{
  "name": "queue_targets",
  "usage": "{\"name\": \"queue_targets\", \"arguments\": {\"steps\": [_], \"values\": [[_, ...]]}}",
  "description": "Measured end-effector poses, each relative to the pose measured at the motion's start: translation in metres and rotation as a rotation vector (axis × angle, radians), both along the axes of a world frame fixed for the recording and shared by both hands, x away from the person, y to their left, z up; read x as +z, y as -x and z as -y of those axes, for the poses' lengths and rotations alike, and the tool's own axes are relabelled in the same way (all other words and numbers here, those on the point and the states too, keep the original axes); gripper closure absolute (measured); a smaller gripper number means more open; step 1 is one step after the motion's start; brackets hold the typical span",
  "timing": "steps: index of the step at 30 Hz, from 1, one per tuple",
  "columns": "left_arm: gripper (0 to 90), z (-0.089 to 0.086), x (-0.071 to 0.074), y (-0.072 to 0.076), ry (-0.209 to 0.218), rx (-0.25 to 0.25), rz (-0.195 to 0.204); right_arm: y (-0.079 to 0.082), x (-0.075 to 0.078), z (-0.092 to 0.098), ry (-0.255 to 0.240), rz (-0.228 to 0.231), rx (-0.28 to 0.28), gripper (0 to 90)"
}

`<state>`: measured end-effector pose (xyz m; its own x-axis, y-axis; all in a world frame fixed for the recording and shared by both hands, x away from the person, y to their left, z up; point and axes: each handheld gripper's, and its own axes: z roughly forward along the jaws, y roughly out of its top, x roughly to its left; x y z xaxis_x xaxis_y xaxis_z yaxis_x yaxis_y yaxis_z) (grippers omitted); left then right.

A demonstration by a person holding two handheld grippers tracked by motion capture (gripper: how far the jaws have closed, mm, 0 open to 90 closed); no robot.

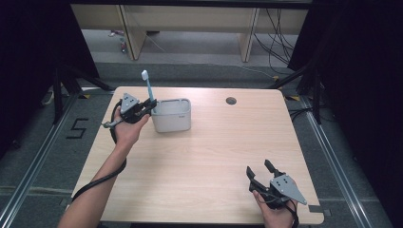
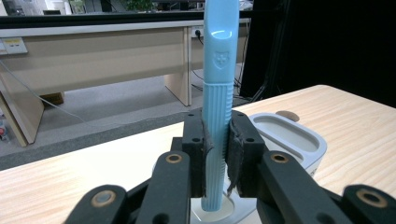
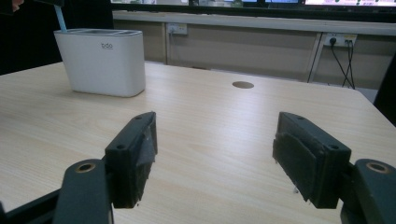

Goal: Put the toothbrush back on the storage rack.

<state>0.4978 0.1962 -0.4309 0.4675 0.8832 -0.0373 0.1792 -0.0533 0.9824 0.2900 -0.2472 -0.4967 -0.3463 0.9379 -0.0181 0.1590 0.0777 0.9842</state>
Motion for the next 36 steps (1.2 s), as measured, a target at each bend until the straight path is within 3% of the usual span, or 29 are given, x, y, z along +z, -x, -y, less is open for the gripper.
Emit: {"name": "queue_targets", "arguments": {"steps": [1,3,9,12,18,26,29,36], "values": [[78.2,0.000,-0.001,0.000,-0.003,0.000,-0.002,0.002,0.000,-0.002,-0.030,-0.022,-0.011,30.6],[78.2,0.000,-0.002,-0.001,-0.006,0.001,-0.009,0.000,-0.001,-0.001,-0.016,-0.005,0.006,30.5],[78.2,0.000,-0.007,-0.003,-0.011,0.001,-0.030,0.001,-0.001,0.000,-0.007,-0.025,-0.003,30.4],[78.1,0.001,-0.009,-0.004,-0.011,0.001,-0.040,0.000,-0.002,0.000,-0.006,-0.004,0.004,30.4],[78.1,0.001,-0.011,-0.006,-0.013,0.005,-0.062,0.000,-0.003,-0.001,-0.017,-0.025,0.006,30.3],[78.0,0.001,-0.014,-0.008,-0.024,0.013,-0.086,-0.001,-0.003,0.001,0.014,0.004,-0.001,30.4],[78.1,0.001,-0.015,-0.008,-0.030,0.015,-0.096,0.000,-0.003,-0.001,-0.021,-0.039,0.016,30.4],[78.1,0.002,-0.016,-0.010,-0.039,0.015,-0.118,-0.001,-0.004,-0.001,-0.023,-0.029,0.017,30.5]]}}
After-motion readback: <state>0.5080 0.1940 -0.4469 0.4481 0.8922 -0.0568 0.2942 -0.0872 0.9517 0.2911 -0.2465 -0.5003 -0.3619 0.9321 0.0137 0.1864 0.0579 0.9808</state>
